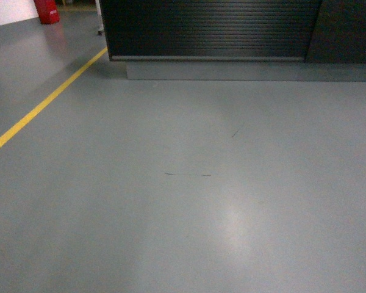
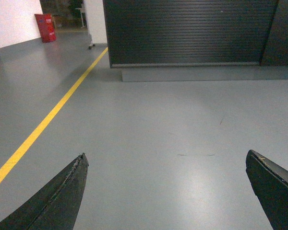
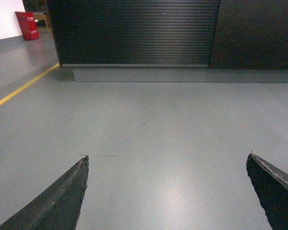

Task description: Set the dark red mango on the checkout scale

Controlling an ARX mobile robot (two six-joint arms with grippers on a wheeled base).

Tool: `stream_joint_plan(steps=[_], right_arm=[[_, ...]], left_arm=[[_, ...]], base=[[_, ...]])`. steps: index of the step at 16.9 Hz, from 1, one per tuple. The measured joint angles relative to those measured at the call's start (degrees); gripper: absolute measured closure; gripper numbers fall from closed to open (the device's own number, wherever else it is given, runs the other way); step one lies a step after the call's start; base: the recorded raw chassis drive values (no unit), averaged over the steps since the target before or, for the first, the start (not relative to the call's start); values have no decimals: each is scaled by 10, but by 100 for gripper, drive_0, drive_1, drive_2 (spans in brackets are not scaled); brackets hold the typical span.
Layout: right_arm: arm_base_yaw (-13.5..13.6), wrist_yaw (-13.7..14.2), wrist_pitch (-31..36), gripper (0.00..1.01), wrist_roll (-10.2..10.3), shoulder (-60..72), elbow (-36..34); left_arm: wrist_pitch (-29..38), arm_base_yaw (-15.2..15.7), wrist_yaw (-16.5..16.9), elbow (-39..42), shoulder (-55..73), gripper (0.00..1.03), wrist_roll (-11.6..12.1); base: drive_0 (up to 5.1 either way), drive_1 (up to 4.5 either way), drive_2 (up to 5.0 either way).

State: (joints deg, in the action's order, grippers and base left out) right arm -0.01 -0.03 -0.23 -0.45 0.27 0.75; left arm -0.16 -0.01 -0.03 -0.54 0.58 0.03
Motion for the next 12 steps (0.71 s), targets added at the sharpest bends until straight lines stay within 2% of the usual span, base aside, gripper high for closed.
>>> stream_joint_plan(steps=[12], right_arm=[[0, 0, 0, 3, 0, 0, 0]], left_arm=[[0, 0, 0, 0, 0, 5, 0]], base=[[0, 0, 0]])
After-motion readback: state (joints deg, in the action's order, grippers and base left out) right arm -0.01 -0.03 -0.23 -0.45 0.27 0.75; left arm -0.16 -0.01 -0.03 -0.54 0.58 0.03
